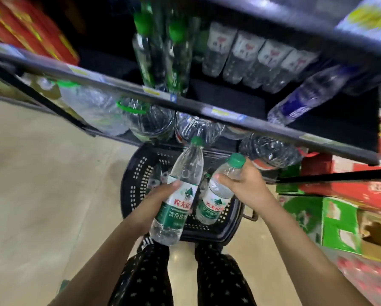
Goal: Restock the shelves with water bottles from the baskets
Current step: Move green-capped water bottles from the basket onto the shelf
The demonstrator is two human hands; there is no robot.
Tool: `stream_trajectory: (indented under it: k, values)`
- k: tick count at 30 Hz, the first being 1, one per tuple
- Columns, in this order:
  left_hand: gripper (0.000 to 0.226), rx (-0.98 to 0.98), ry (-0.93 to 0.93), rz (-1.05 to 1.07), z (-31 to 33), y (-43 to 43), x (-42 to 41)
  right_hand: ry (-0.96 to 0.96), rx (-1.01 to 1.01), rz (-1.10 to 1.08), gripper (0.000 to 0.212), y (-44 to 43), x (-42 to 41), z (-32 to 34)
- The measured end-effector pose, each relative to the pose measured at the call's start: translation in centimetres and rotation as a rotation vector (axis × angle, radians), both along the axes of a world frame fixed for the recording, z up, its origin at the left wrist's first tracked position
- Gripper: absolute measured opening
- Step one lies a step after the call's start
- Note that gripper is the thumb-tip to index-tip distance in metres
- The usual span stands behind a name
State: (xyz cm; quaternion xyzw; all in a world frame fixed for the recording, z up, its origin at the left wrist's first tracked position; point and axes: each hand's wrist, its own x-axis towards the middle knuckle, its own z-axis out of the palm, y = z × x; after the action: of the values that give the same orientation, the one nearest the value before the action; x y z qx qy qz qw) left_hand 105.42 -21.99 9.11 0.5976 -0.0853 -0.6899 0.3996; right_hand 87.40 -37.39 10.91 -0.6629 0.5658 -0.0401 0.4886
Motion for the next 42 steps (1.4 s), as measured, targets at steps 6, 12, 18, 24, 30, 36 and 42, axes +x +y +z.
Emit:
stream_trajectory:
  k: [6,12,18,24,30,36,42]
  values:
    - [0.058,-0.181,-0.105,-0.045,11.1,-0.6,-1.9,0.014,-0.151,-0.022,0.05,0.7,-1.8,13.4]
    - [0.051,-0.338,-0.205,-0.004,18.6,-1.3,-2.2,-0.055,-0.268,-0.121,0.042,0.7,-4.3,23.3]
    - [0.057,-0.476,-0.163,-0.024,24.2,-4.6,-2.6,-0.001,-0.451,-0.061,0.045,-0.8,-6.0,30.5]
    - [0.064,-0.601,-0.201,0.02,28.3,-9.9,-3.2,-0.02,-0.67,-0.121,0.055,-3.7,-6.5,35.6]
    - [0.046,-0.789,-0.3,-0.035,32.4,-14.9,-2.0,-0.15,-0.819,-0.192,0.05,-5.9,-6.3,39.8]
    - [0.038,-0.862,-0.505,-0.036,33.9,-20.4,-0.1,-0.3,-0.931,-0.198,0.044,-7.4,-5.5,40.6]
    - [0.053,-0.917,-0.652,-0.076,34.5,-22.9,-0.2,-0.37,-0.975,-0.201,0.04,-9.4,-4.5,38.1]
